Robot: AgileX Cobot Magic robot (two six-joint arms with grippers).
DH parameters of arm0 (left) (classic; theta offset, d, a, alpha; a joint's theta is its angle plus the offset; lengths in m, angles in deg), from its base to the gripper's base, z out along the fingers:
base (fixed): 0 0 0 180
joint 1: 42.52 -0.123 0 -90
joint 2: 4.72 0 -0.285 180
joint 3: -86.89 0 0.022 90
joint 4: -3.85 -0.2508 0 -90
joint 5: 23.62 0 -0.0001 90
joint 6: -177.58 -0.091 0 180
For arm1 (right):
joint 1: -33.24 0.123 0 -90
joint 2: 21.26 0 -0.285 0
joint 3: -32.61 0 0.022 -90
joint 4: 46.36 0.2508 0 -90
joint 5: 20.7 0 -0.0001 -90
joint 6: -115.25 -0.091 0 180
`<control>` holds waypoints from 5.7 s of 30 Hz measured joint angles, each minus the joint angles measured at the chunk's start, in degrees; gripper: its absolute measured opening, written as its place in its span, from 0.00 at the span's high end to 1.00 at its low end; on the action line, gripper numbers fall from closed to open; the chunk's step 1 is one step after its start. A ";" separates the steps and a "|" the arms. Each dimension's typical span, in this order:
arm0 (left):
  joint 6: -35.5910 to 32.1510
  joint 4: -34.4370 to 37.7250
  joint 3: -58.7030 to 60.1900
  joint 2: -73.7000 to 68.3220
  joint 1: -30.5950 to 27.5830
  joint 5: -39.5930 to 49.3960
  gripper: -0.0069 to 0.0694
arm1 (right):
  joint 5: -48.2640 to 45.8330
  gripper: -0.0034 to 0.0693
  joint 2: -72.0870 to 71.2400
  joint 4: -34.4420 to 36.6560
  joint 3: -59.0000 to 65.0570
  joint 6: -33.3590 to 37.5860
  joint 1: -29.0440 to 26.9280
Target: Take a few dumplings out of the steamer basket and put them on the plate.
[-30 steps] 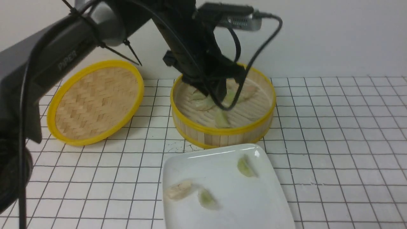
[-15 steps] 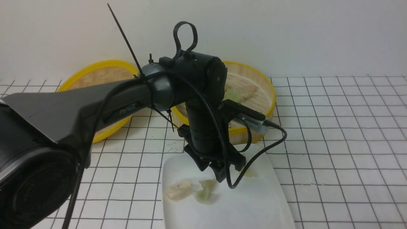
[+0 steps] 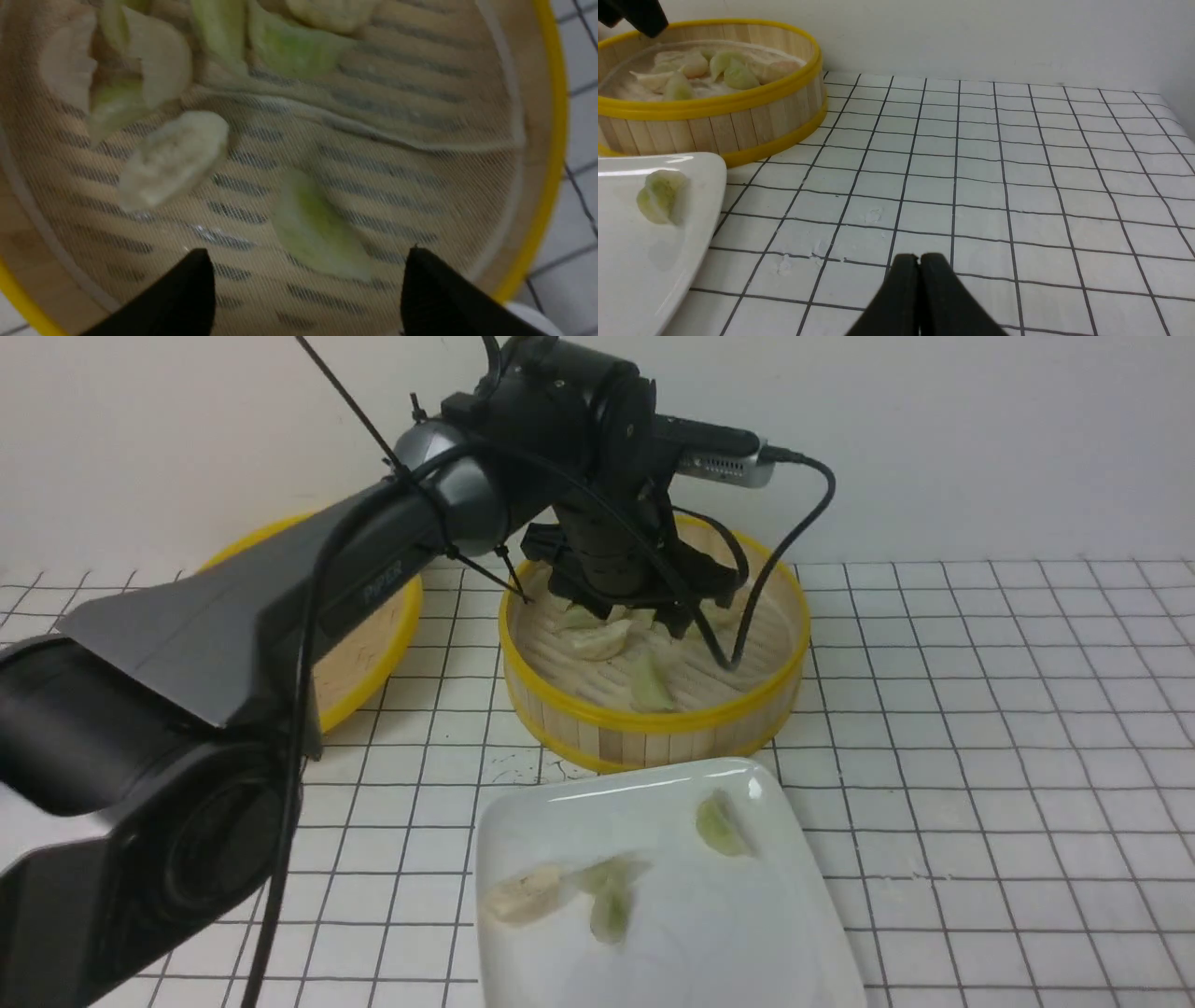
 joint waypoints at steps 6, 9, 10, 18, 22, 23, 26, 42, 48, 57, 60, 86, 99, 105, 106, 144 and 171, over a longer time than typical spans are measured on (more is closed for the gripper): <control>2.04 0.04 -4.30 -7.86 -1.72 -0.36 0.28 | 0.00 0.97 0.00 0.00 0.00 0.00 0.00; 1.66 1.25 -4.80 -9.86 -1.93 -2.20 0.28 | 0.00 0.97 0.00 0.00 0.00 0.00 0.00; 0.95 2.10 -4.86 -10.27 -1.93 -2.56 0.28 | 0.00 0.97 0.00 0.00 0.00 0.00 0.00; -0.70 3.06 -5.14 -11.13 -1.86 -2.78 0.48 | 0.00 0.97 0.00 0.00 0.00 0.00 0.00; -2.15 3.32 -6.49 -10.75 -1.87 0.18 0.70 | 0.00 0.97 0.00 0.00 0.00 0.00 0.00; -2.90 3.68 -7.46 -10.34 -1.87 2.92 0.70 | 0.00 0.97 0.00 0.00 0.00 0.00 0.00; -3.62 4.32 -9.25 -8.39 -1.87 8.48 0.70 | 0.00 0.97 0.00 0.00 0.00 0.00 0.00; -12.06 12.07 15.40 9.49 1.45 11.28 0.70 | 0.05 0.97 0.00 -0.06 0.04 0.00 0.00; -13.78 12.01 15.99 4.61 2.96 10.83 0.58 | 0.05 0.97 0.00 -0.06 0.04 0.00 0.00; -10.55 4.97 8.70 4.01 2.53 10.04 0.35 | 0.05 0.97 0.00 -0.06 0.04 0.00 0.00; -7.96 1.25 5.10 3.95 1.32 7.30 0.35 | 0.05 0.97 0.00 -0.06 0.04 0.00 0.00; -18.71 -5.42 -4.46 -11.29 -4.76 -9.41 0.35 | 0.05 0.97 0.00 -0.06 0.04 0.00 0.00; -18.75 -6.58 -5.21 -11.62 -4.43 -3.41 0.59 | 0.05 0.97 0.00 -0.06 0.04 0.00 0.00; -18.75 -6.30 -4.67 -8.72 -3.30 2.21 0.64 | 0.05 0.97 0.00 -0.06 0.04 0.00 0.00; -18.75 -6.22 -4.56 -7.75 -3.03 3.11 0.64 | 0.05 0.97 0.00 -0.06 0.04 0.00 0.00; -14.40 7.52 22.87 11.36 3.07 10.59 0.58 | 0.05 0.97 0.00 -0.06 0.04 0.00 0.00; -11.11 5.38 70.52 85.45 3.06 -27.54 0.92 | 0.05 0.97 0.00 -0.06 0.04 0.00 0.00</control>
